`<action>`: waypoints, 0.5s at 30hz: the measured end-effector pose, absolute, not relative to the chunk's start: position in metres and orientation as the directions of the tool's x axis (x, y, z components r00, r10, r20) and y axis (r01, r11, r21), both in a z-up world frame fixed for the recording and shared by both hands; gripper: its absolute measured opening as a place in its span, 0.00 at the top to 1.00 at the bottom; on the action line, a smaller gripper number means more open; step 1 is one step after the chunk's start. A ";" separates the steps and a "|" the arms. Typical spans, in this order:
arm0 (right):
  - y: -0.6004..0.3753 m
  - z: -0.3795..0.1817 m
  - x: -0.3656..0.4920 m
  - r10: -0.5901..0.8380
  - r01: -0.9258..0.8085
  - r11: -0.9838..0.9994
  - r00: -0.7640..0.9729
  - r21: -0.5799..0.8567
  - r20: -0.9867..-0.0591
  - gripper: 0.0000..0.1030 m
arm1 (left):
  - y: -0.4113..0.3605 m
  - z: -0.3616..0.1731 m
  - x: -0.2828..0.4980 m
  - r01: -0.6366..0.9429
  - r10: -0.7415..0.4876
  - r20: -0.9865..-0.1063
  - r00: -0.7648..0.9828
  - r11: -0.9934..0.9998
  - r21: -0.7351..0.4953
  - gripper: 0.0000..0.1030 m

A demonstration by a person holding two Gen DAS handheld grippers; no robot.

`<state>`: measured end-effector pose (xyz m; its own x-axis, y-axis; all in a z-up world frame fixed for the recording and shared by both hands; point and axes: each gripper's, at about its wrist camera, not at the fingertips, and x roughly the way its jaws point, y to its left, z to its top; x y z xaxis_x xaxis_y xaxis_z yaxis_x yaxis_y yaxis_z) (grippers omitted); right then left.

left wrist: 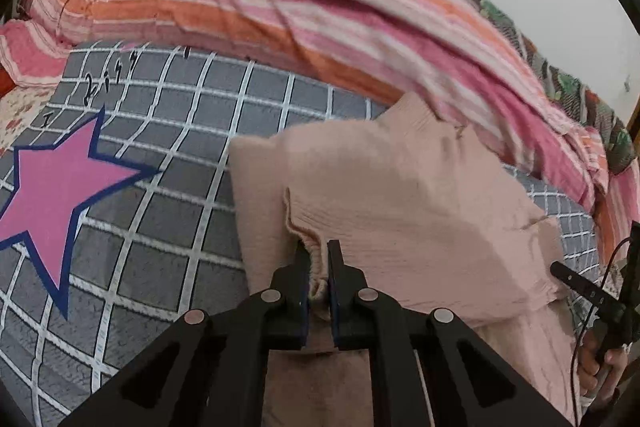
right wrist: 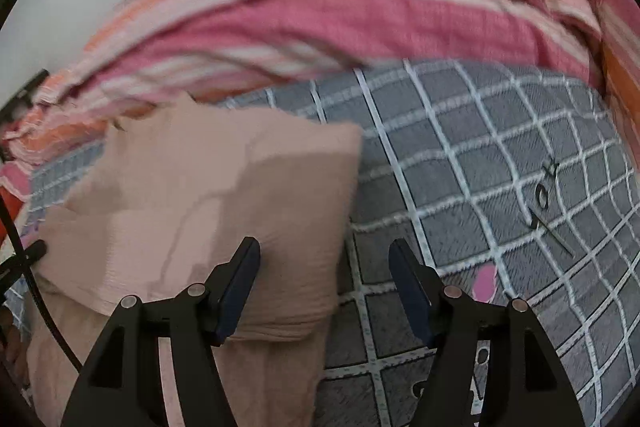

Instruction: Fold small clothes

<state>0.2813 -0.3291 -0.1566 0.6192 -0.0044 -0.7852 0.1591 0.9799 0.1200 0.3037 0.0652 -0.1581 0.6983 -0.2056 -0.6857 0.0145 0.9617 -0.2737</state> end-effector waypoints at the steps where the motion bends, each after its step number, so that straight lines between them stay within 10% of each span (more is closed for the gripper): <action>1: -0.330 -0.157 0.281 -0.006 0.163 0.979 0.618 0.121 -0.786 0.36 | 0.065 -0.159 0.302 0.009 -0.199 -0.688 0.698 0.963 -0.269 0.89; 15: -0.328 -0.151 0.269 -0.004 0.155 0.980 0.655 0.129 -0.755 0.37 | 0.058 -0.159 0.289 -0.016 -0.136 -0.690 0.711 0.978 -0.209 0.79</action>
